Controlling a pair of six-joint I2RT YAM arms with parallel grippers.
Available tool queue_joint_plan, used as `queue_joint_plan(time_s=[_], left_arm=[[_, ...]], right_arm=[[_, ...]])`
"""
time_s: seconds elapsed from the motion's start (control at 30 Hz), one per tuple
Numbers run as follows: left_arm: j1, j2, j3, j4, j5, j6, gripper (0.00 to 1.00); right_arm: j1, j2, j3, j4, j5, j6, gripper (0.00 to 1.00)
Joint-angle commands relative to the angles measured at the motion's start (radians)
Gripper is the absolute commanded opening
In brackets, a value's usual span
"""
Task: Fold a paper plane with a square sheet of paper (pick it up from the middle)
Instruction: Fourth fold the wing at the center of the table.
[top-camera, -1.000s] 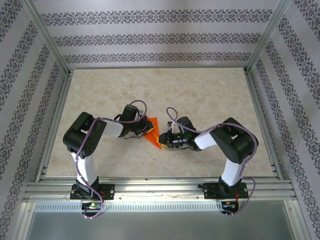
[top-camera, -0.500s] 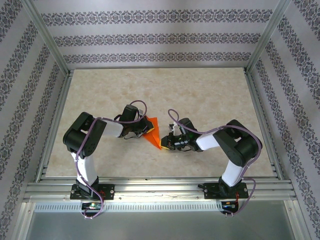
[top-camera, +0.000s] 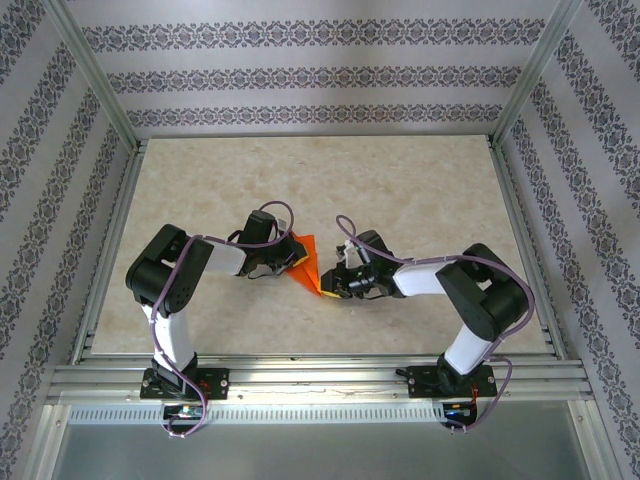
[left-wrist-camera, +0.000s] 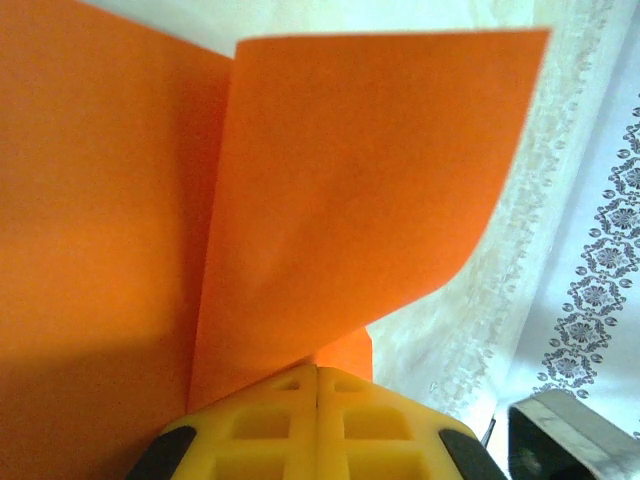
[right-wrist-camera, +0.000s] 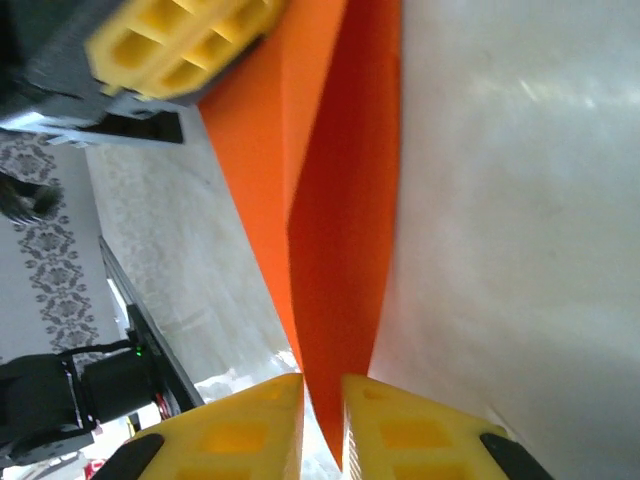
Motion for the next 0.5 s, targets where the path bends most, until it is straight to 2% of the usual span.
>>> queue_joint_plan(time_s=[0.0,0.07,0.23,0.47], left_arm=[[-0.012,0.022,-0.043,-0.073,-0.055,0.013,0.02],[-0.012,0.022,-0.049,-0.059,-0.053,0.007,0.02],[-0.012,0.023,-0.054,-0.047,-0.049,0.002,0.02],[-0.012,0.026,-0.053,-0.045,-0.047,0.001,0.02]], right_arm=[[0.001,-0.030,0.041,-0.038,0.001,-0.016,0.20],[-0.005,-0.011,0.068,-0.073,0.020,-0.023,0.26],[-0.009,0.041,0.112,-0.064,0.034,-0.013,0.26],[-0.013,0.087,0.132,-0.040,0.020,0.018,0.15]])
